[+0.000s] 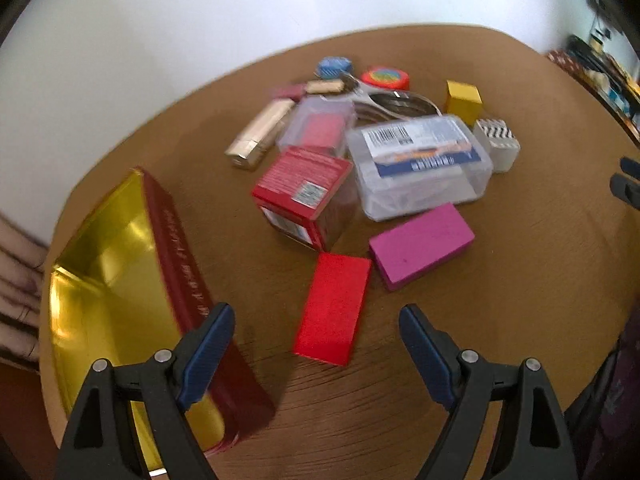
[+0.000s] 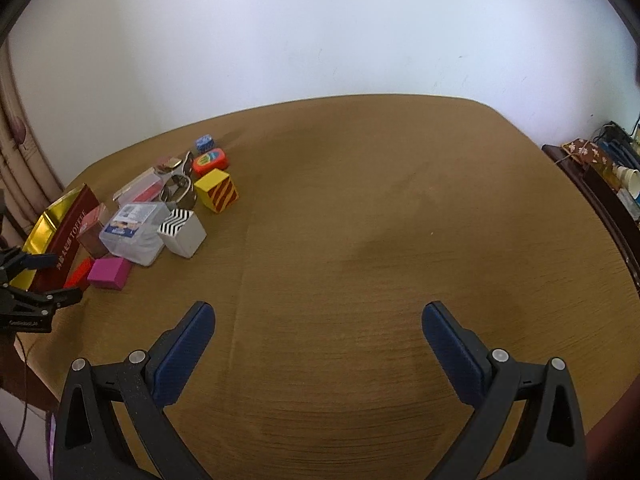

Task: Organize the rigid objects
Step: 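Reach the left tool to the red block and close on it, then release the red block into the gold tin with the left tool while the right tool grasps the pink block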

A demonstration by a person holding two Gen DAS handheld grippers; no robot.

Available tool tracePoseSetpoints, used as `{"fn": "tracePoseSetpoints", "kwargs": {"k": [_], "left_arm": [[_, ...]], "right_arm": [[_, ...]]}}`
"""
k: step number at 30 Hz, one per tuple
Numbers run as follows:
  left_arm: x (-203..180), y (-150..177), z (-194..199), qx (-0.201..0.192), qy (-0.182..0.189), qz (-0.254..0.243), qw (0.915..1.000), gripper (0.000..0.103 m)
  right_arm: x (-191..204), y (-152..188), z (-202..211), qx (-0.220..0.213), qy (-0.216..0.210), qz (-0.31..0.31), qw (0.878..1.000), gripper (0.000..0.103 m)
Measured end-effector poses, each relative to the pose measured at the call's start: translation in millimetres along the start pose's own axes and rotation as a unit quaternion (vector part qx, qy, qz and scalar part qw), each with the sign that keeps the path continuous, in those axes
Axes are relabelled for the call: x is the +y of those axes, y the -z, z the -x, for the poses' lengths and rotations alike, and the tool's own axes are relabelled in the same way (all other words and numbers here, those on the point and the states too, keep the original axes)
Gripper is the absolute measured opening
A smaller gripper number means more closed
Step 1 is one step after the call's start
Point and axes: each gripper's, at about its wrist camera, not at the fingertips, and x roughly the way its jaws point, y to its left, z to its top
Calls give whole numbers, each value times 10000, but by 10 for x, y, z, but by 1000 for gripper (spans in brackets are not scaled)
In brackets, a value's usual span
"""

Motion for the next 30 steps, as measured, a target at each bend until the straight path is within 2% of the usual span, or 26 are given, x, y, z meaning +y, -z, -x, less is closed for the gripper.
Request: {"fn": "tracePoseSetpoints", "kwargs": {"k": [1, 4, 5, 6, 7, 8, 13, 17, 20, 22, 26, 30], "left_arm": [[2, 6, -28, 46, 52, -29, 10000, 86], [-15, 7, -74, -21, -99, -263, 9996, 85], [-4, 6, -66, -60, -75, -277, 9996, 75], [14, 5, -67, -66, 113, -268, 9996, 37], [63, -4, -94, 30, 382, -104, 9992, 35], [86, -19, -93, 4, 359, -37, 9993, 30], [37, 33, -39, 9, 383, 106, 9992, 30], [-37, 101, 208, -265, 512, 418, 9975, 30], [-73, 156, 567, -588, 523, 683, 9945, 30], [-9, 173, 791, -739, 529, 856, 9922, 30], [177, 175, 1022, -756, 325, 1235, 9889, 30], [534, 288, 1113, -641, -82, 1702, 9833, 30]], "right_arm": [[2, 2, -12, 26, -12, 6, 10000, 103], [19, 1, -29, 61, -43, 6, 10000, 103], [18, 0, -30, 59, -52, 8, 10000, 103], [16, -1, -31, 60, -61, 8, 10000, 103], [15, -3, -34, 67, -63, 3, 10000, 103], [23, 0, -36, 71, -63, -6, 10000, 103], [25, -6, -21, 56, -113, -4, 9999, 103], [56, -17, 16, 6, -235, 44, 9997, 103], [128, -26, 61, -33, -561, 175, 9983, 103], [231, -28, 79, 7, -968, 389, 9945, 103], [534, -67, 90, 243, -2120, 1136, 9703, 103], [914, -190, 73, 439, -2835, 2052, 9357, 103]]}}
